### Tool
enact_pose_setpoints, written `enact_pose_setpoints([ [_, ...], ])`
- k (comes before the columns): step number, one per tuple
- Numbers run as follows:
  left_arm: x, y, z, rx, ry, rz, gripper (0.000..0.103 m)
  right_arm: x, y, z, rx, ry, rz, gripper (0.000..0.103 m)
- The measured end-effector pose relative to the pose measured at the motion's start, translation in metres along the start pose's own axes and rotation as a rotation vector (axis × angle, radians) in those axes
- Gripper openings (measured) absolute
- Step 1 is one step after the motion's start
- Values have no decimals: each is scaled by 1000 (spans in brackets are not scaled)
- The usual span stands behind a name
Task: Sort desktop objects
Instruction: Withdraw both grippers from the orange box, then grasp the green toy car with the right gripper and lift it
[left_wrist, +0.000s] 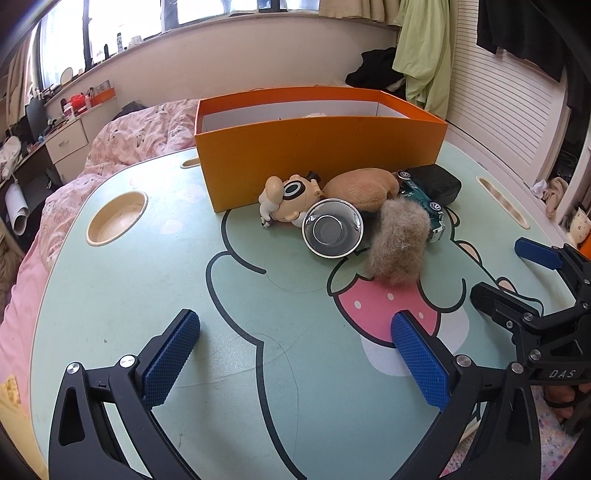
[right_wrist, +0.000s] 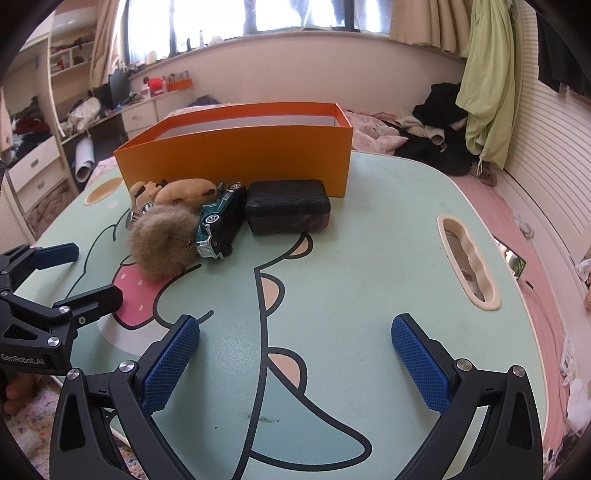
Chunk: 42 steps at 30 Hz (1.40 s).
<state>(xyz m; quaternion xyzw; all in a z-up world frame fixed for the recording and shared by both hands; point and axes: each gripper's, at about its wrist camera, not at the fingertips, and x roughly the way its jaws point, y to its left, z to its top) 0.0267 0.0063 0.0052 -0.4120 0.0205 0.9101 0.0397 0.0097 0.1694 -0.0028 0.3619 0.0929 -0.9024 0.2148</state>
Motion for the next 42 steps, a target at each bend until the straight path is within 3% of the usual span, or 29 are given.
enact_pose_setpoints([
  [12,0,0,0,-1,0,-1,103,0,0,1,0,-2,3,103],
  [15,0,0,0,-2,0,-3,103,-5,4,7,-5,-20,27,87],
  [17,0,1,0,-1,0,-3,103,-9,8,19,-8,-48,33,85],
  [20,0,1,0,-2,0,-3,103,-8,14,42,29,-59,120,76],
  [22,0,1,0,-2,0,-4,103,2,17,57,50,-36,158,60],
  [25,0,1,0,-2,-1,-4,103,21,22,72,59,-8,132,43],
  [33,0,1,0,-2,0,-4,103,44,31,72,40,81,160,35],
  [35,0,1,0,-1,0,-3,103,42,33,63,-3,72,131,29],
  [42,-1,2,0,0,-2,-4,103,14,15,31,-8,50,144,28],
])
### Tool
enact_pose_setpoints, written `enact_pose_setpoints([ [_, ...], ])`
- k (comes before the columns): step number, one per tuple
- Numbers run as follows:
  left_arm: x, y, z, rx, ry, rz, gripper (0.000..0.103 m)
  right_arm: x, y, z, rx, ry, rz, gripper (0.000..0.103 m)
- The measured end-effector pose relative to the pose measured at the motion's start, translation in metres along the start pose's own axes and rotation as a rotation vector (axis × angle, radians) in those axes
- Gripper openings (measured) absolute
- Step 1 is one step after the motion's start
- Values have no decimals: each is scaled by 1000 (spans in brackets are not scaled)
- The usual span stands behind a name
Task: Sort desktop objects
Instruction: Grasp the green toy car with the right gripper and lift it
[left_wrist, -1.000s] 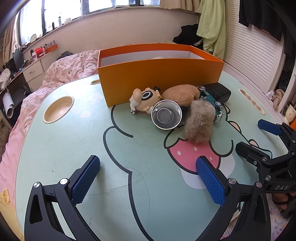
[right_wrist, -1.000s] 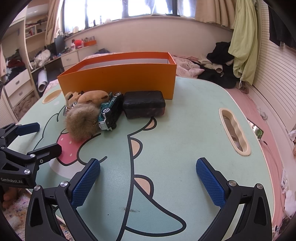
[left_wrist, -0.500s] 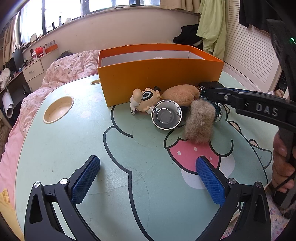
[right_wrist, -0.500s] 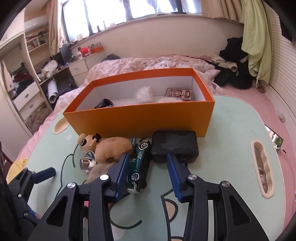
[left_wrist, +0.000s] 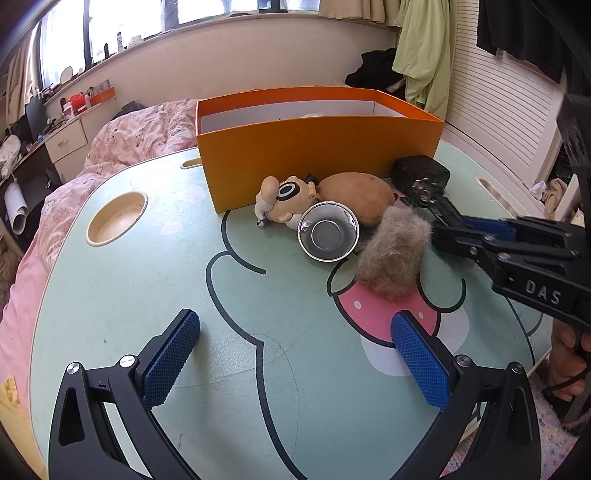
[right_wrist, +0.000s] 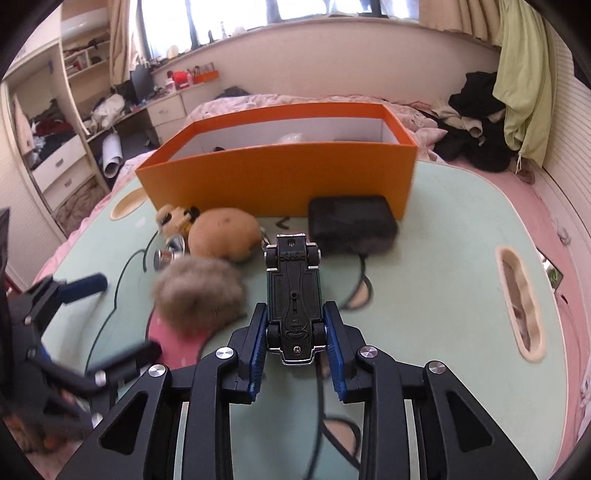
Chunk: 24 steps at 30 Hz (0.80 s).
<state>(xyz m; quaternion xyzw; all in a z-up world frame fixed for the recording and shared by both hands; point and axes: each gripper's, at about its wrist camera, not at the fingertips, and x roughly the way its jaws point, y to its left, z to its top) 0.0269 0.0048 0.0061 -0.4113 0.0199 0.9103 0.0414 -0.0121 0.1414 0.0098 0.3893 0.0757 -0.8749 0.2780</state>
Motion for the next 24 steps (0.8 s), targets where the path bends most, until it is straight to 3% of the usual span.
enact_pose_setpoints([
  [3,0,0,0,-1,0,0,103,-16,-5,-20,-12,-26,-15,29],
  [5,0,0,0,0,0,0,103,-24,-9,-29,-1,-43,-19,44],
  [6,0,0,0,0,0,0,103,-26,-10,-32,10,-52,-23,62],
  [7,0,0,0,0,0,0,103,-29,-12,-34,24,-71,-29,70],
  [10,0,1,0,0,0,-1,103,-29,-14,-32,42,-108,-54,70],
  [15,0,0,0,1,0,0,103,-16,-6,-29,3,-80,-131,70],
  [17,0,0,0,0,-1,0,103,-17,-7,-32,-13,-95,-140,69],
  [18,0,1,0,-1,-1,-1,103,-17,-8,-32,-11,-101,-124,57],
  [19,0,1,0,-1,-1,-1,103,-18,-8,-33,-15,-113,-112,35],
  [20,0,1,0,0,-1,-3,103,-19,-8,-34,-19,-118,-97,28],
  [24,-3,7,4,-25,-8,-73,103,-20,-8,-37,-21,-126,-94,28],
])
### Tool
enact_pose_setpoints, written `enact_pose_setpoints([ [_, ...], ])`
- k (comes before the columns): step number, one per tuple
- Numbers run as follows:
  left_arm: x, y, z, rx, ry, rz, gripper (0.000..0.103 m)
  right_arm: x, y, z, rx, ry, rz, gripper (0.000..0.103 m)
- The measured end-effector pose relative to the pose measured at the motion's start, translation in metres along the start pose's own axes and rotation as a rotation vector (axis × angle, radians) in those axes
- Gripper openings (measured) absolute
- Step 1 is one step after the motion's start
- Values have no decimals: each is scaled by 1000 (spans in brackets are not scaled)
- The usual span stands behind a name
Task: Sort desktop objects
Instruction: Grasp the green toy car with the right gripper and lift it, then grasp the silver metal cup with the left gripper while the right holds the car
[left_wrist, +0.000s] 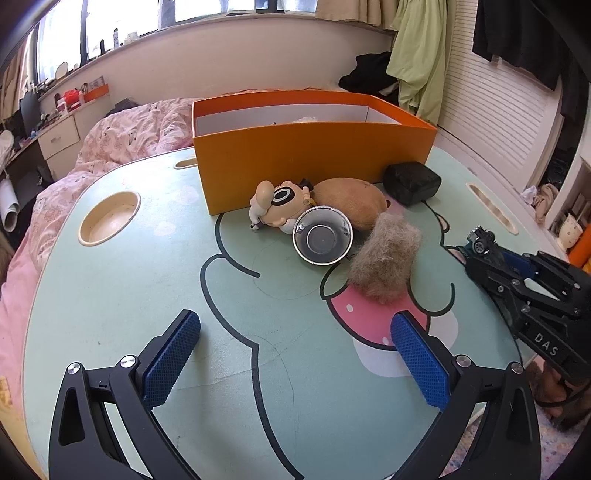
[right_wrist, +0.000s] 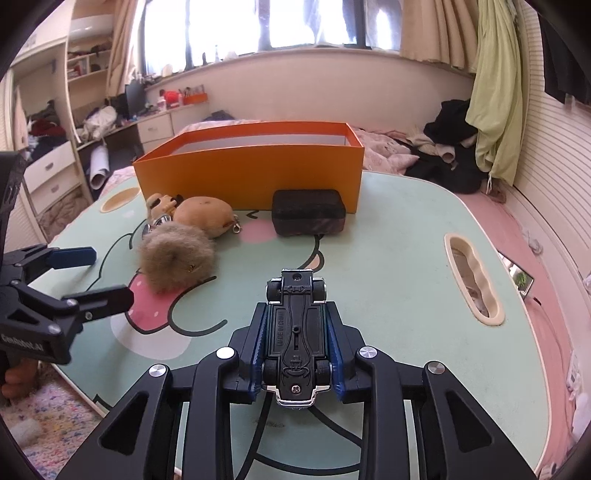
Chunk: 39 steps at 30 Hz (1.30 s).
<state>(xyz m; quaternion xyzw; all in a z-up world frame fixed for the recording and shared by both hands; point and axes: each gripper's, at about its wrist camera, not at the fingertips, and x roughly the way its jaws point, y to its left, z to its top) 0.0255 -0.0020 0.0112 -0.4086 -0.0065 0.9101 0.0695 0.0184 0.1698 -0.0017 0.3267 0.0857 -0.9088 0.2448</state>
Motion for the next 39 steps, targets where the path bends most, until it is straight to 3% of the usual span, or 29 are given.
enact_pose_setpoints([
  [2,-4,4,4,-18,-21,0,100,-1,1,0,-2,0,-3,28],
  [4,-7,7,11,-35,-44,43,90,-1,0,0,-1,0,-2,27],
  [6,-4,13,21,-55,-34,59,69,-1,0,0,0,0,-1,28],
  [8,1,20,30,-85,-16,22,56,-1,1,0,-1,0,-2,28],
  [12,7,22,41,-124,4,-53,54,-1,0,0,-1,0,-2,28],
  [19,8,2,43,-67,2,-111,54,-1,0,0,-2,0,-2,28],
  [20,11,0,43,-59,7,-108,50,-1,0,0,-1,0,-2,28],
  [21,14,-1,44,-57,18,-104,36,-1,0,0,-1,0,-2,28],
  [23,20,1,45,-67,44,-112,21,-1,0,0,0,0,-1,28],
  [24,20,2,44,-72,43,-123,18,-1,0,0,-1,0,-1,28],
  [33,-26,13,44,-71,-63,-141,17,-1,1,1,-2,7,6,27],
  [39,-61,29,76,-65,-171,-99,17,-7,-10,22,58,-3,96,27],
])
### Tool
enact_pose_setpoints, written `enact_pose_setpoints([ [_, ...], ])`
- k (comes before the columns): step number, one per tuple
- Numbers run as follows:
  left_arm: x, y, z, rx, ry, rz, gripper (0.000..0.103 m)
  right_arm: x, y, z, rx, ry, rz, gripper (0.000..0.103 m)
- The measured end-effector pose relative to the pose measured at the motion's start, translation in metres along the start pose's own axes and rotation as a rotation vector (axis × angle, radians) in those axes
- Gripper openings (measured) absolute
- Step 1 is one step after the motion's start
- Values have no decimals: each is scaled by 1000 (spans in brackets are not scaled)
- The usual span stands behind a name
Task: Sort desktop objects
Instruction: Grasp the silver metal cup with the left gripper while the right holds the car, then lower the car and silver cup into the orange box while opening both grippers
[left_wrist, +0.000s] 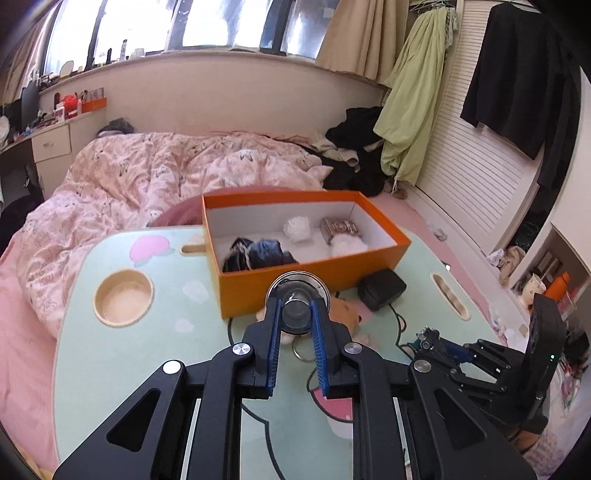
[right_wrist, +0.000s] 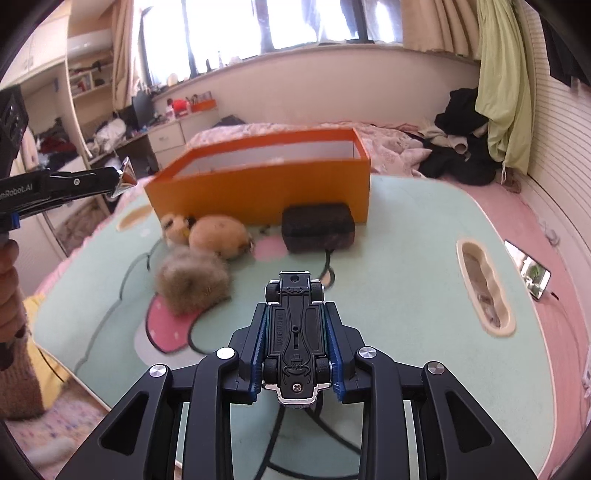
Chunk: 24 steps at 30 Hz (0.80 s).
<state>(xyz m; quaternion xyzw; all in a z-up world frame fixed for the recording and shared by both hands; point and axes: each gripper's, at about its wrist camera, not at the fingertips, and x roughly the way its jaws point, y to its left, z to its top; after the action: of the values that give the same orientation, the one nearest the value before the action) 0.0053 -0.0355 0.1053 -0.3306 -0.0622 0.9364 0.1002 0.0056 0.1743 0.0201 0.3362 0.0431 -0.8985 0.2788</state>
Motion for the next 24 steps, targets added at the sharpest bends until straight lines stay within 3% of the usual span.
enact_pose_setpoints([
  [6,17,3,48,10,-21,14,17,4,1,64,0,-63,27,27],
  [13,94,-1,76,43,80,106,17,70,-5,140,68,8,58,27],
  [18,139,0,76,49,156,109,18,111,-19,161,177,65,88,30],
  [21,148,4,74,36,169,147,22,111,-25,165,215,41,103,37],
  [24,141,8,73,-5,171,112,23,96,-27,162,207,6,105,40],
])
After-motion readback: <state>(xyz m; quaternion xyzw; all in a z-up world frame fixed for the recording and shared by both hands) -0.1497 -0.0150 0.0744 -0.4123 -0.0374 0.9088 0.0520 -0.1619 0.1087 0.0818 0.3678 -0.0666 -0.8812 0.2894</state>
